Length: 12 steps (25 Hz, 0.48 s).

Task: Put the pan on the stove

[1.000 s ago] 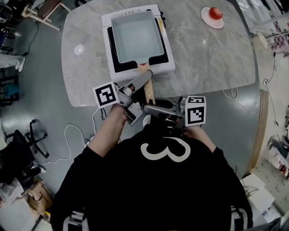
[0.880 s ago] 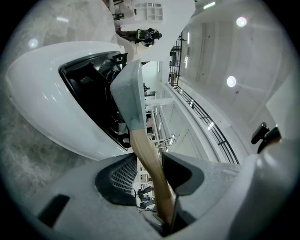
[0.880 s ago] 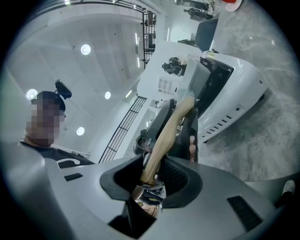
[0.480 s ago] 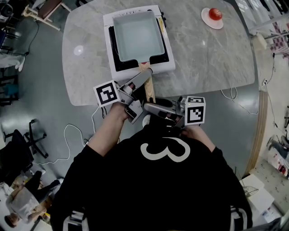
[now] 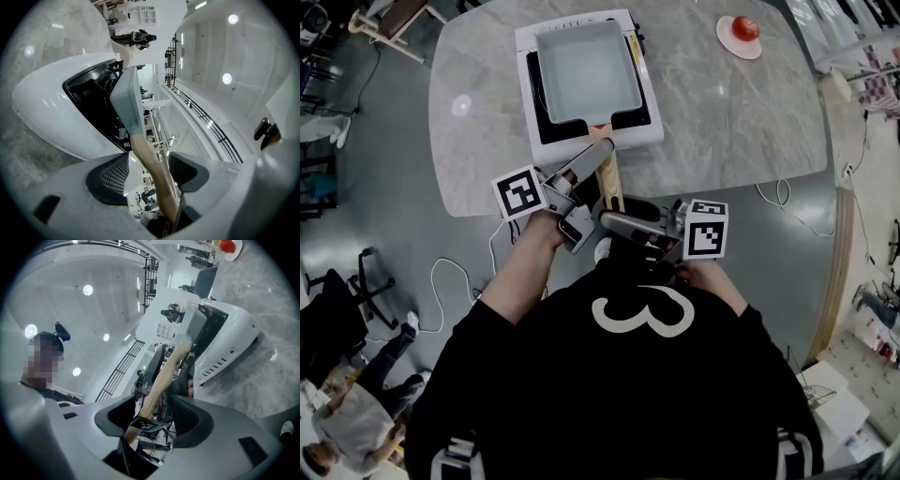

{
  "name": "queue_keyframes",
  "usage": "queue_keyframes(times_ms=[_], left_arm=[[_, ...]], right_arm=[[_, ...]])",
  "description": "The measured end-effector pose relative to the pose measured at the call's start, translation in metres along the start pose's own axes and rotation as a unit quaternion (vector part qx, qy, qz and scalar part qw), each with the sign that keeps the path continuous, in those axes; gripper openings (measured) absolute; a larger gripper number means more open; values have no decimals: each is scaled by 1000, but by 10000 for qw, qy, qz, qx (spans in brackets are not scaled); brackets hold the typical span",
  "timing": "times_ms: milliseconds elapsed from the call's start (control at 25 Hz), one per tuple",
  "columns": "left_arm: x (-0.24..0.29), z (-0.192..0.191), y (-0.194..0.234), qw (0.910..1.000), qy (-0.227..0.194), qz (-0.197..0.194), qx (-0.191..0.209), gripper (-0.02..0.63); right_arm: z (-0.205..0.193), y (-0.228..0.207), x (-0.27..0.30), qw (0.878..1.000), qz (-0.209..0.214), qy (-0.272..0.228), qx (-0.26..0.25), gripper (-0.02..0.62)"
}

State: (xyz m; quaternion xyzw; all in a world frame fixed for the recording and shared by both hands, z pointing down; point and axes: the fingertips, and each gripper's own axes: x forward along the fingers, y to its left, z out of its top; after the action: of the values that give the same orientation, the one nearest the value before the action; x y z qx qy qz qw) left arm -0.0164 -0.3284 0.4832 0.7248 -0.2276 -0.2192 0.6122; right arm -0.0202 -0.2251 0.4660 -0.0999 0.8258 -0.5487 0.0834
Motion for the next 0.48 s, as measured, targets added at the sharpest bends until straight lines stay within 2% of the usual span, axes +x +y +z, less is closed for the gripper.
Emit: queue_keyframes(times_ms=[280,480], left_arm=[[-12,0,-5,9999,-70,-109,-35,265],[-30,-4,-13,9998,-79,-95,150,265]], right_arm=[[5,0,-11,9992,-224,-253,-222,202],[3,4,-20,9967,-484,-369,-544,202]])
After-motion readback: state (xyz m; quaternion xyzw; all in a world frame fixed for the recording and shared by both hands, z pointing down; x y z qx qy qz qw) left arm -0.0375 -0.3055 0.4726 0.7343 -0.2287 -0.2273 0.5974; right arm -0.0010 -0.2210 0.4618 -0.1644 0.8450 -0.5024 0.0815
